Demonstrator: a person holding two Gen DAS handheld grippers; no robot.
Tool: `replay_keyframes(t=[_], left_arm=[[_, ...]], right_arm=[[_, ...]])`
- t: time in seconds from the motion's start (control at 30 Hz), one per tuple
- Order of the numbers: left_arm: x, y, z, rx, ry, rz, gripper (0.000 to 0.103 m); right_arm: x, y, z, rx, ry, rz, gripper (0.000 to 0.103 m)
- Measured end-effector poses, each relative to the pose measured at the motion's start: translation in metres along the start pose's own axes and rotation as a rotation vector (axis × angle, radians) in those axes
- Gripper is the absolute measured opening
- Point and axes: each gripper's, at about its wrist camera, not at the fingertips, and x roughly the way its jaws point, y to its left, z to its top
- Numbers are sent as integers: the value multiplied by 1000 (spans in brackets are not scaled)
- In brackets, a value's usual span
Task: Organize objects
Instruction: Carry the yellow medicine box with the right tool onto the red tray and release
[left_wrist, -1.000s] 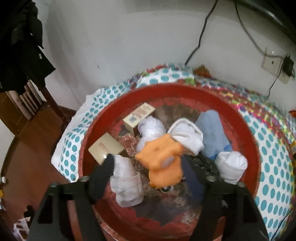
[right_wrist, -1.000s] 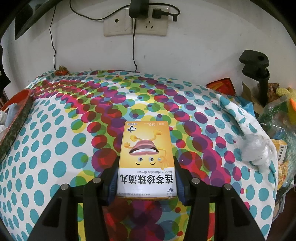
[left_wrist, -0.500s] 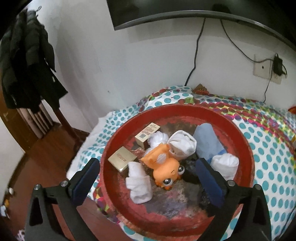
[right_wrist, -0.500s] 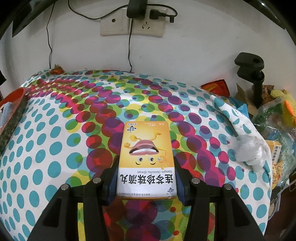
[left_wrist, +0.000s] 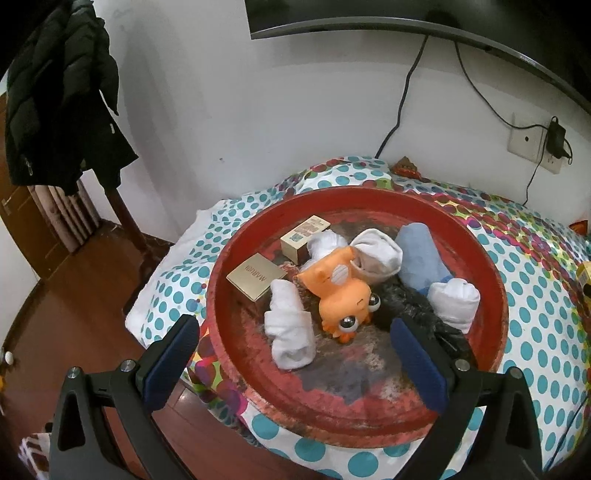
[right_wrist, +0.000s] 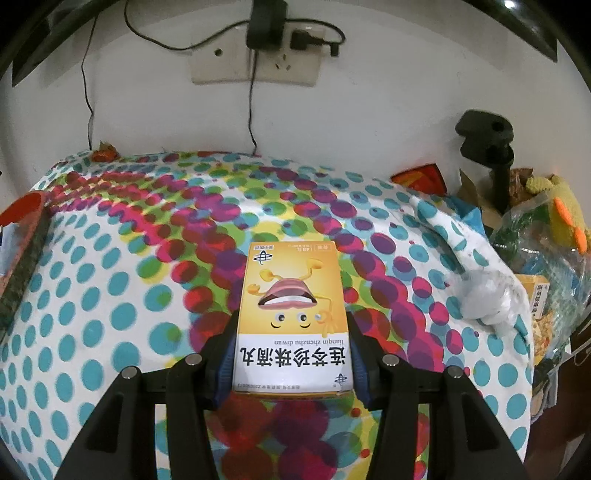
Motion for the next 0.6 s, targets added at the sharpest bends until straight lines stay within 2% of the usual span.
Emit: replay_keyframes(t=[0.3, 0.6], left_arm=[[2, -4, -7, 24, 6, -20, 103], [0, -1, -7, 22, -6, -15, 103]], right_arm=[[-28, 43, 12, -11, -23, 78, 51], [-60, 135, 29, -104, -57, 230, 51]])
